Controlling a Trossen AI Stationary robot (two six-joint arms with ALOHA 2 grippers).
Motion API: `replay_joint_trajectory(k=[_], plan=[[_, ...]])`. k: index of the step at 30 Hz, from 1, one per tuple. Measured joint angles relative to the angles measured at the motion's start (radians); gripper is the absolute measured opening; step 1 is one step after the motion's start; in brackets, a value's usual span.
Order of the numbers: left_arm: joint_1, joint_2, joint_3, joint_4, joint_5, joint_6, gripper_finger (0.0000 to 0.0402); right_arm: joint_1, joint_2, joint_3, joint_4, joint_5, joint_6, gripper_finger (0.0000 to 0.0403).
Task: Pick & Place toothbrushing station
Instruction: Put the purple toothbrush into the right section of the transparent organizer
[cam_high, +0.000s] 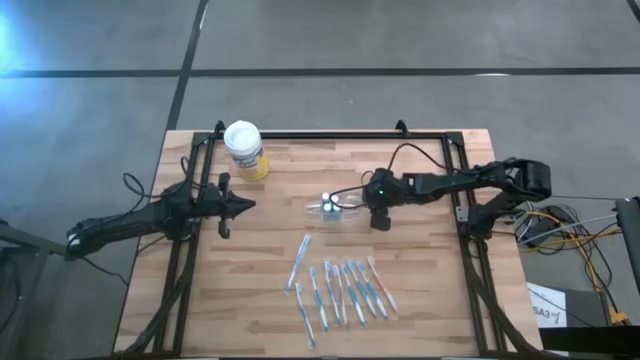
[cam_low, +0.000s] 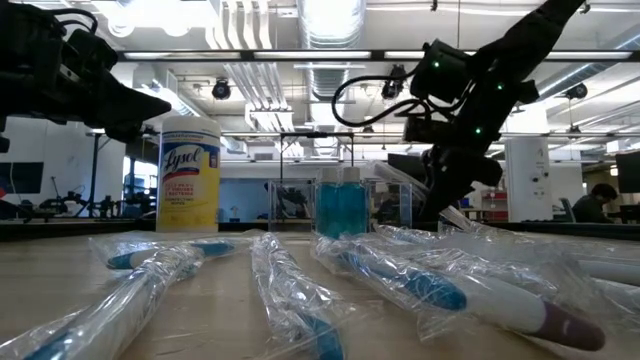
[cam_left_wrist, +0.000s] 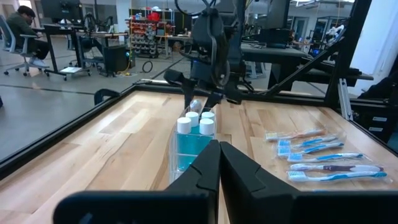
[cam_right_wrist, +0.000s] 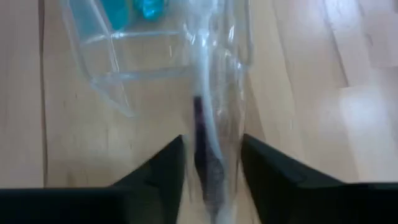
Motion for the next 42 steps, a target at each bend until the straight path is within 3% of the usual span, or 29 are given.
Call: replay_joint_trajectory(k=[5,13,16,21,26,34,38,42], plan=[[0.000,0.005,0.000,0.000,0.000,0.000,0.0009,0.002,-0.053,0.000,-0.015,0.000,0.000,0.0025],[0.000,0.023,0.000,0.000,0.000,0.000,0.0018,0.003,-0.259,0.001,-0.027,0.000,0.031,0.0015],[0.000,0.029,0.000,0.000,0.000,0.000,0.0015,0.012,-0.342,-0.003,0.091,0.000,0.035,0.0015],[0.000,0.035,0.000,0.000,0.000,0.000,0.0008,0.033,-0.389,-0.074,0.521,-0.032,0.041,0.0014],[0.000,0.040,0.000,0.000,0.000,0.000,0.0012,0.051,-0.283,-0.165,0.867,-0.035,0.072,0.0014],[0.000,0.051,0.000,0.000,0.000,0.003,0.0017,0.079,0.021,-0.246,1.263,0.056,0.114,0.0014],[0.000,0.058,0.000,0.000,0.000,0.004,0.0012,0.082,0.147,-0.248,1.393,0.056,0.154,0.0013],[0.000,0.064,0.000,0.000,0.000,0.004,0.0009,0.082,0.232,-0.242,1.412,0.083,0.161,0.0013]])
